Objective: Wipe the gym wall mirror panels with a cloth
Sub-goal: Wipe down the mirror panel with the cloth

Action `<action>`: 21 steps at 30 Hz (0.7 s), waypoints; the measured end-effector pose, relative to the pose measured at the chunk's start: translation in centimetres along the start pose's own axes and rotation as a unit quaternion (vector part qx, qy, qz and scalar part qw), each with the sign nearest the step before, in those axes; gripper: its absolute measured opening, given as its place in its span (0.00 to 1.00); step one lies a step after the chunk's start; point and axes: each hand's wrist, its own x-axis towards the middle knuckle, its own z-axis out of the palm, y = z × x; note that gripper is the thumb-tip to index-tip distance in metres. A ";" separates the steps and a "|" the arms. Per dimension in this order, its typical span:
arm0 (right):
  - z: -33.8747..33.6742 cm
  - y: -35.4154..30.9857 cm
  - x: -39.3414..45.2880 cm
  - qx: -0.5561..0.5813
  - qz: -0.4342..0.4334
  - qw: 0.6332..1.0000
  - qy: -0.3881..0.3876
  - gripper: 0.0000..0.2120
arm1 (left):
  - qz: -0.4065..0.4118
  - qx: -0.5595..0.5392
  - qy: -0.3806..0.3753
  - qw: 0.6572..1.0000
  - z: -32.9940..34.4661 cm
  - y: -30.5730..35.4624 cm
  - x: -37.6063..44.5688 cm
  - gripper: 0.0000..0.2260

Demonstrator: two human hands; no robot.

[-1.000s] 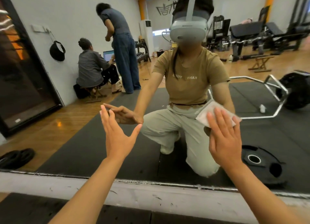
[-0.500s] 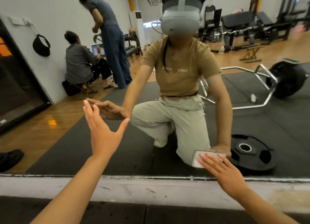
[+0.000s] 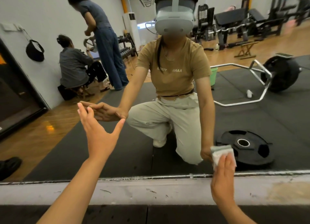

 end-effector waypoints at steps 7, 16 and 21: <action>0.7 -1.2 0.0 0.081 0.052 0.995 -0.003 0.37 | 0.004 0.002 0.002 1.000 -0.1 -0.1 -0.1 0.49; -7.8 -11.5 19.1 0.087 -0.091 0.977 0.174 0.24 | -0.009 -0.010 0.002 1.000 -0.1 0.1 -0.2 0.50; -5.9 -11.2 16.8 0.020 -0.216 0.965 0.151 0.29 | -0.013 -0.007 0.000 1.000 -0.4 0.6 0.0 0.49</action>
